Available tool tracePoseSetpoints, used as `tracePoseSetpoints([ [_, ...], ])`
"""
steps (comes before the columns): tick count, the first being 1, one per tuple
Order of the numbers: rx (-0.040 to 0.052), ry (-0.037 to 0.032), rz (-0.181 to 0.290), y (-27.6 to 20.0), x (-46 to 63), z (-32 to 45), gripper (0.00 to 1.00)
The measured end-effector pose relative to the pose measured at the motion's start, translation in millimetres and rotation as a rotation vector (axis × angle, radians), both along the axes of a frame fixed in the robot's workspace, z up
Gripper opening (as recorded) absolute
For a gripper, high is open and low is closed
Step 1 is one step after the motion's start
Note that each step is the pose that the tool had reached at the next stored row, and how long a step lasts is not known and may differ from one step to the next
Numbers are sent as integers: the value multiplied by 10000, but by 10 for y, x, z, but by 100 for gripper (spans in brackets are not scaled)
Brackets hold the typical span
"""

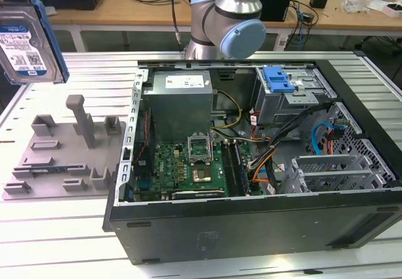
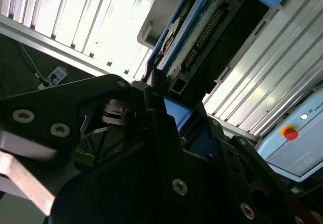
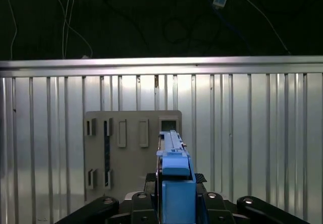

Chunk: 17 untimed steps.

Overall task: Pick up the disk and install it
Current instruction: 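Pick up the disk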

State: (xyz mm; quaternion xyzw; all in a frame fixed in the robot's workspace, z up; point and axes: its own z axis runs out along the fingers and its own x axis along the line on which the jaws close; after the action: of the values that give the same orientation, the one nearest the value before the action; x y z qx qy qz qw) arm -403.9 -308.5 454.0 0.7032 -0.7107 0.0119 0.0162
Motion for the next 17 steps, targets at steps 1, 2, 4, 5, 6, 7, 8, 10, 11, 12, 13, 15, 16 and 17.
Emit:
tracePoseSetpoints([
  [1, 0, 0, 0, 0, 0, 30, 36],
  [2, 0, -1, 0, 0, 0, 56, 36],
  [4, 1, -1, 1, -1, 0, 123, 36],
  [5, 0, -2, 1, -1, 0, 157, 36],
  [6, 0, -2, 0, -1, 0, 185, 36],
  [7, 0, -2, 1, -2, 1, 244, 36],
  [8, 1, -2, 1, -3, 0, 270, 36],
  [10, 0, -3, 1, -5, 1, 346, 36],
  [11, -1, -2, 1, -7, 1, 391, 36],
  [12, -1, -2, 1, -9, 1, 419, 36],
  [13, 0, -4, 1, -11, 1, 447, 36],
  [15, 0, -7, 0, -11, 1, 461, 36],
  [16, 1, -7, 0, -11, 1, 461, 36],
  [17, 1, -8, 1, -12, 1, 461, 36],
])
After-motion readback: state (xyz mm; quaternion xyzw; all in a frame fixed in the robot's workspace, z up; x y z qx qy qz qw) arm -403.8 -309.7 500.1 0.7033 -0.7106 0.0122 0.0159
